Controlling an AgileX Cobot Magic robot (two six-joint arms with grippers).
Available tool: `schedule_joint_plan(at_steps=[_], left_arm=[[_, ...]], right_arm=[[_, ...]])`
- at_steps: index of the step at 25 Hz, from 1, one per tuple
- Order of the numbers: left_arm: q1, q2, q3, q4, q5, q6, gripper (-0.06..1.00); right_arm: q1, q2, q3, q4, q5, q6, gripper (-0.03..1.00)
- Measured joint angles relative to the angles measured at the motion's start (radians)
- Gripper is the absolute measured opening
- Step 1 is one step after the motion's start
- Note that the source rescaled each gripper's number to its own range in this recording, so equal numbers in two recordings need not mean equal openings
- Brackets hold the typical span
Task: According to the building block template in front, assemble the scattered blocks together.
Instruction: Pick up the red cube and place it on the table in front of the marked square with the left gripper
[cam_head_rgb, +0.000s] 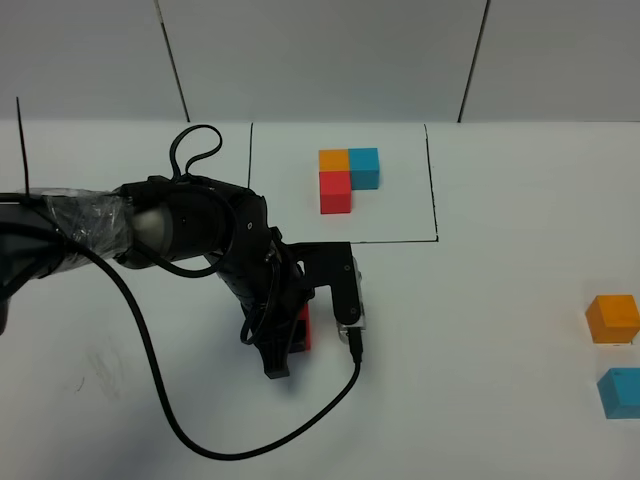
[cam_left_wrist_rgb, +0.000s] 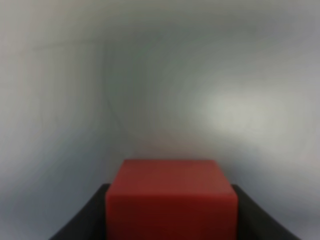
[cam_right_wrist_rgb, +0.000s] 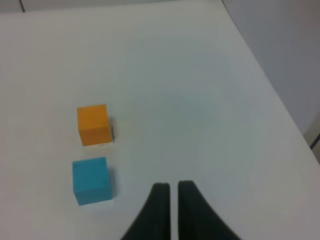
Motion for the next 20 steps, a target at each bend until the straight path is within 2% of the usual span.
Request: schedule_joint_plan(at_steps=[20], left_arm=[[0.0, 0.008, -0.004, -0.046, 0.001, 0.0, 0.51]], right_arm=[[0.0, 0.0, 0.0, 0.0, 0.0, 0.0, 0.01]])
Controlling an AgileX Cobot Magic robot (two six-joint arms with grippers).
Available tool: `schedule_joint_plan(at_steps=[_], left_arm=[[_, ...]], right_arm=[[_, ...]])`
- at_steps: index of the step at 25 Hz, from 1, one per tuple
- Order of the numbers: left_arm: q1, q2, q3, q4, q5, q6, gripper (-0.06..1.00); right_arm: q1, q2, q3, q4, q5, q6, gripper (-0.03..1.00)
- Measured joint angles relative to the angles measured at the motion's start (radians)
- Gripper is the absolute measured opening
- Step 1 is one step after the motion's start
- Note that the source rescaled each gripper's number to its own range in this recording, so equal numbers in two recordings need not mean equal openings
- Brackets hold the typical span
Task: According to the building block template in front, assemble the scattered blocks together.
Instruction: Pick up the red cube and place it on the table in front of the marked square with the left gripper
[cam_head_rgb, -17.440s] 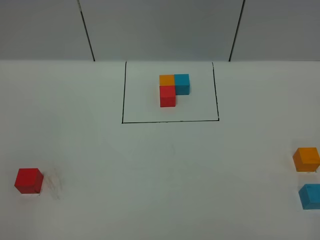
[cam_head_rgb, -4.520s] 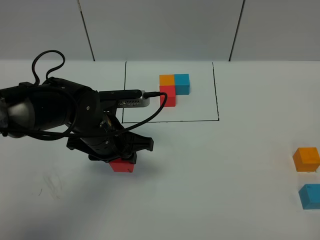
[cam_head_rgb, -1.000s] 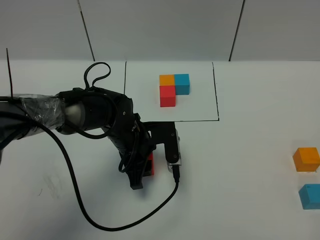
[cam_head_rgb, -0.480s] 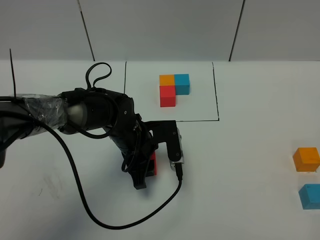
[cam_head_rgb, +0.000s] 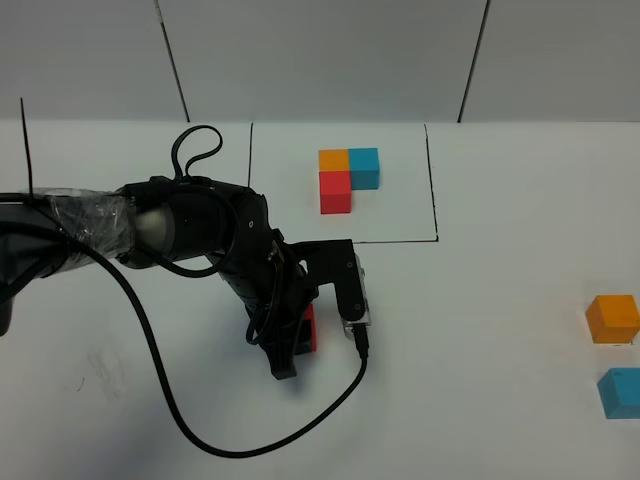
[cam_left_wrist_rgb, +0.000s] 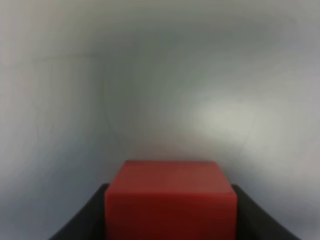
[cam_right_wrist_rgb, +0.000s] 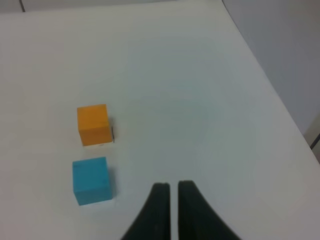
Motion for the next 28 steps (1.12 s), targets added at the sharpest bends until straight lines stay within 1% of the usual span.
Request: schedule_joint_plan(at_steps=[7, 9, 10, 11, 15, 17, 18, 21, 28], left_arm=[[0.0, 0.0, 0.0, 0.0, -0.005, -0.001, 0.51], [0.0, 0.001, 0.0, -0.003, -0.012, -0.018, 0.53], [0.0, 0.004, 0.001, -0.004, -0.024, -0.029, 0.55], [0.0, 0.012, 0.002, -0.004, -0.03, -0.045, 0.61], [0.0, 0.016, 0.002, 0.0, -0.059, -0.108, 0.87], [0.0, 0.016, 0.002, 0.0, -0.066, -0.124, 0.95], [0.0, 0.016, 0.002, 0.0, -0.068, -0.126, 0.98], [0.0, 0.016, 0.002, 0.007, -0.07, -0.136, 1.0], [-0.008, 0.01, 0.003, 0.04, -0.068, -0.154, 1.0]], right_arm=[[0.0, 0.0, 0.0, 0.0, 0.0, 0.0, 0.01], [0.0, 0.0, 0.0, 0.0, 0.0, 0.0, 0.01], [0.0, 0.0, 0.0, 0.0, 0.0, 0.0, 0.01], [0.0, 0.0, 0.0, 0.0, 0.0, 0.0, 0.01], [0.0, 0.0, 0.0, 0.0, 0.0, 0.0, 0.01], [0.0, 0.0, 0.0, 0.0, 0.0, 0.0, 0.01], [0.0, 0.0, 0.0, 0.0, 0.0, 0.0, 0.01], [0.0, 0.0, 0.0, 0.0, 0.0, 0.0, 0.01], [0.0, 0.0, 0.0, 0.0, 0.0, 0.0, 0.01]])
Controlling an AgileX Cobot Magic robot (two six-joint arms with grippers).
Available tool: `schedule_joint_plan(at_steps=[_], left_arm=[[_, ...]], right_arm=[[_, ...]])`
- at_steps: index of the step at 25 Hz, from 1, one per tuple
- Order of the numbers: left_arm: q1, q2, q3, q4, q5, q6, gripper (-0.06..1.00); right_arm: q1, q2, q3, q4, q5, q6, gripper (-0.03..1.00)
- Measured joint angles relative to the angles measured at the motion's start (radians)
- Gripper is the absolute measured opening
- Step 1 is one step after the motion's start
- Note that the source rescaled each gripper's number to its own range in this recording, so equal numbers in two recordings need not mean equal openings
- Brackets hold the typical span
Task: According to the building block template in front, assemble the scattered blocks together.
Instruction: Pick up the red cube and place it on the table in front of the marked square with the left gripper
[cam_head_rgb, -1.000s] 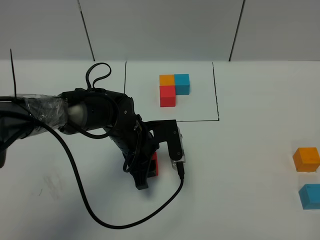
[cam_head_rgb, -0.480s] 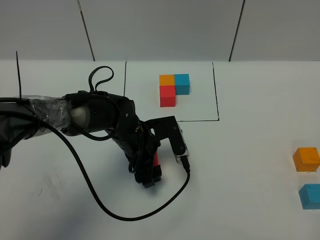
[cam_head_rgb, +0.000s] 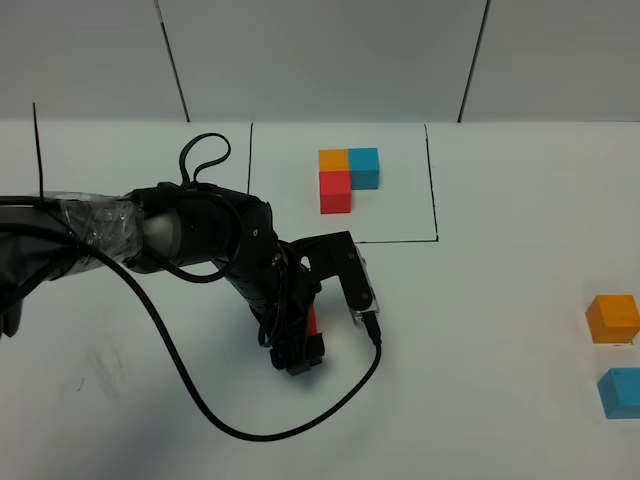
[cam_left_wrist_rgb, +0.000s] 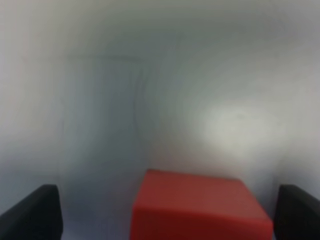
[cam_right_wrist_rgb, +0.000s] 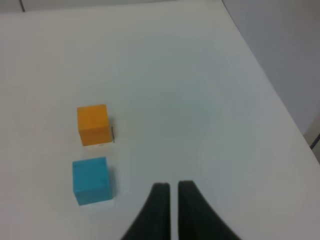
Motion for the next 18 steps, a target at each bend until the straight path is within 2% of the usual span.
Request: schedule_joint_plan(at_steps=[18], left_arm=[[-0.003, -0.19, 0.0, 0.049, 0.101, -0.026, 0.98]], right_arm=[[0.0, 0.0, 0.0, 0.0, 0.0, 0.0, 0.01]])
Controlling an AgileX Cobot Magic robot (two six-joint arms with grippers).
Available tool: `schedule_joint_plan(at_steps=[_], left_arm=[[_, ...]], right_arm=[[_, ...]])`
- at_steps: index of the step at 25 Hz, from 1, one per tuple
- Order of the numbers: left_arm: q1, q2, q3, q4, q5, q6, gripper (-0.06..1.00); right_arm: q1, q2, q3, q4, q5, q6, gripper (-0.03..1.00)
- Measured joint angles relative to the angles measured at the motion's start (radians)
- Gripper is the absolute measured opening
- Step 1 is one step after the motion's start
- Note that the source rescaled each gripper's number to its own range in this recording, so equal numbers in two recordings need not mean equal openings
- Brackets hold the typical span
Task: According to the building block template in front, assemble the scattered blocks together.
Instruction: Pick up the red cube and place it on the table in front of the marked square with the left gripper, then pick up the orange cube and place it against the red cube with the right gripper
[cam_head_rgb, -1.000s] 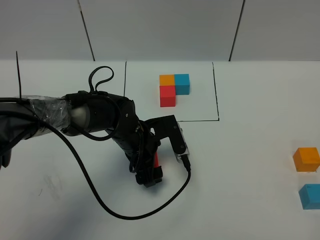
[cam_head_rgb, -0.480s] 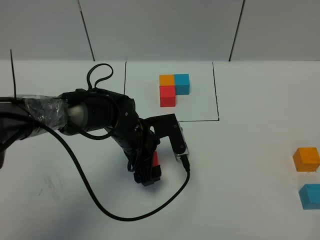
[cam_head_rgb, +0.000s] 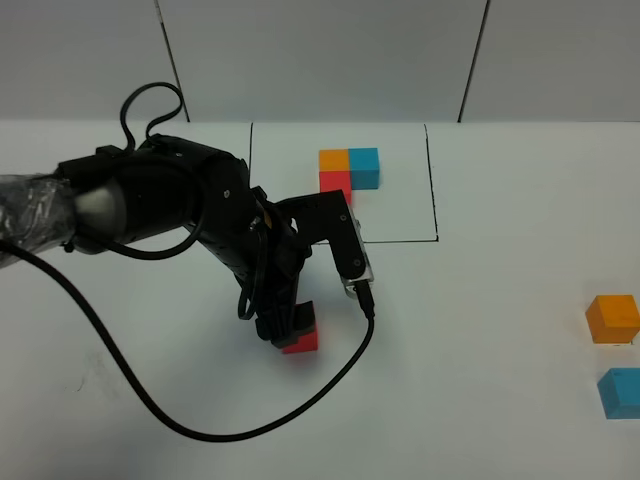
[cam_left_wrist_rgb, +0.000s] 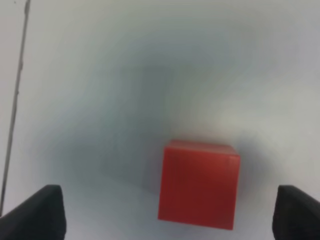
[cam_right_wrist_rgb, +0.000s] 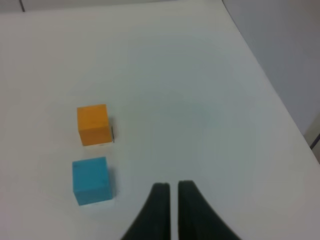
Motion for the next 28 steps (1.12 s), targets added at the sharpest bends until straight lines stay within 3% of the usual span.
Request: schedule_joint_plan(at_steps=[5, 8, 10, 14, 16, 23, 26, 28], left_arm=[[-0.004, -0.083, 0.0, 0.042, 0.045, -0.028, 0.93], [-0.005, -0.104, -0.002, 0.058, 0.101, -0.026, 0.82], [-0.005, -0.106, -0.002, 0.061, 0.145, -0.016, 0.68], [-0.006, -0.106, -0.002, 0.063, 0.202, -0.018, 0.21], [-0.006, -0.106, -0.002, 0.063, 0.208, -0.044, 0.07], [-0.005, -0.107, -0.002, 0.093, 0.206, -0.24, 0.0], [0.0, -0.107, -0.002, 0.133, 0.206, -0.405, 0.0], [0.006, -0.107, -0.002, 0.173, 0.211, -0.582, 0.0]], right_arm=[[0.0, 0.0, 0.0, 0.0, 0.0, 0.0, 0.01], [0.0, 0.0, 0.0, 0.0, 0.0, 0.0, 0.01], [0.0, 0.0, 0.0, 0.0, 0.0, 0.0, 0.01], [0.0, 0.0, 0.0, 0.0, 0.0, 0.0, 0.01], [0.0, 0.0, 0.0, 0.0, 0.0, 0.0, 0.01], [0.0, 0.0, 0.0, 0.0, 0.0, 0.0, 0.01], [0.0, 0.0, 0.0, 0.0, 0.0, 0.0, 0.01], [0.0, 0.0, 0.0, 0.0, 0.0, 0.0, 0.01]])
